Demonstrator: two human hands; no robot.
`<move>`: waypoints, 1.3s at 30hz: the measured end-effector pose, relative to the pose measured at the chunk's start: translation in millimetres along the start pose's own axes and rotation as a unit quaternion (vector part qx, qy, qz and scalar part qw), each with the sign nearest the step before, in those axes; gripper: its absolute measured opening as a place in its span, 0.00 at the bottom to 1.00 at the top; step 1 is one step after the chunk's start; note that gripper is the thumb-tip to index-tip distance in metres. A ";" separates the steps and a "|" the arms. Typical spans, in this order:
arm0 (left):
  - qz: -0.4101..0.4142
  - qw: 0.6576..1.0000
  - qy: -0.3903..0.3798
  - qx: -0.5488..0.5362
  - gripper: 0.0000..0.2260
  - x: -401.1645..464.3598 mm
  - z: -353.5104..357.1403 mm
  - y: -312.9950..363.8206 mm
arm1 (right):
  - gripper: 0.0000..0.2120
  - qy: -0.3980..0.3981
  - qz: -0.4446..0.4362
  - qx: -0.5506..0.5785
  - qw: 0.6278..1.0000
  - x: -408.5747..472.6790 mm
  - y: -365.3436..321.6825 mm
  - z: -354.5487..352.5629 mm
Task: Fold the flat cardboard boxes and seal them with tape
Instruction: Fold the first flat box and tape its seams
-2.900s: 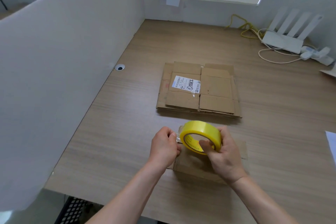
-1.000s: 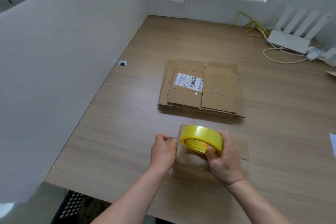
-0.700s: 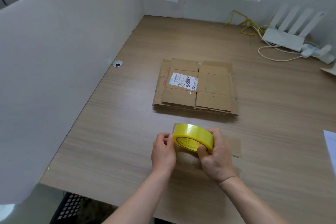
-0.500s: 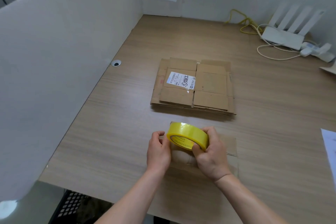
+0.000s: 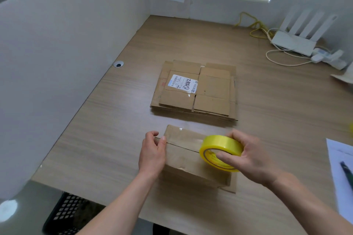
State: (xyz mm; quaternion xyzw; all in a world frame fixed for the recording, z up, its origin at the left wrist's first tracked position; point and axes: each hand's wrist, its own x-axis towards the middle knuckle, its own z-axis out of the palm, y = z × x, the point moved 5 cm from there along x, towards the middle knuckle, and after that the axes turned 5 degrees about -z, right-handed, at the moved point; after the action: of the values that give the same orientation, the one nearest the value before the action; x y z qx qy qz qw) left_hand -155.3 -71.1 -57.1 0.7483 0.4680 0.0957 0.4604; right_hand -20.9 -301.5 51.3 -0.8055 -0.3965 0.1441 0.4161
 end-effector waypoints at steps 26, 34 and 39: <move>0.015 0.999 0.007 0.033 0.13 2.6 7.4 1.0 | 0.24 -0.163 0.119 -0.291 0.935 -30.6 18.8 -28.0; 0.012 0.999 0.000 0.037 0.13 3.1 7.3 1.2 | 0.24 -0.182 0.119 -0.342 0.914 -36.1 25.1 -20.9; 0.016 0.999 0.000 0.032 0.13 4.6 7.3 -0.1 | 0.25 -0.194 0.137 -0.344 0.909 -38.8 36.9 -13.2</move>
State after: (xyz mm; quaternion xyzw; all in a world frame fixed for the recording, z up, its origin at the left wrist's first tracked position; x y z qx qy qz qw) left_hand -148.7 -71.8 -62.5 0.7698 0.4593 0.0882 0.4344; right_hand -19.3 -350.8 26.6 -0.9011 -0.3803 0.2080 0.0045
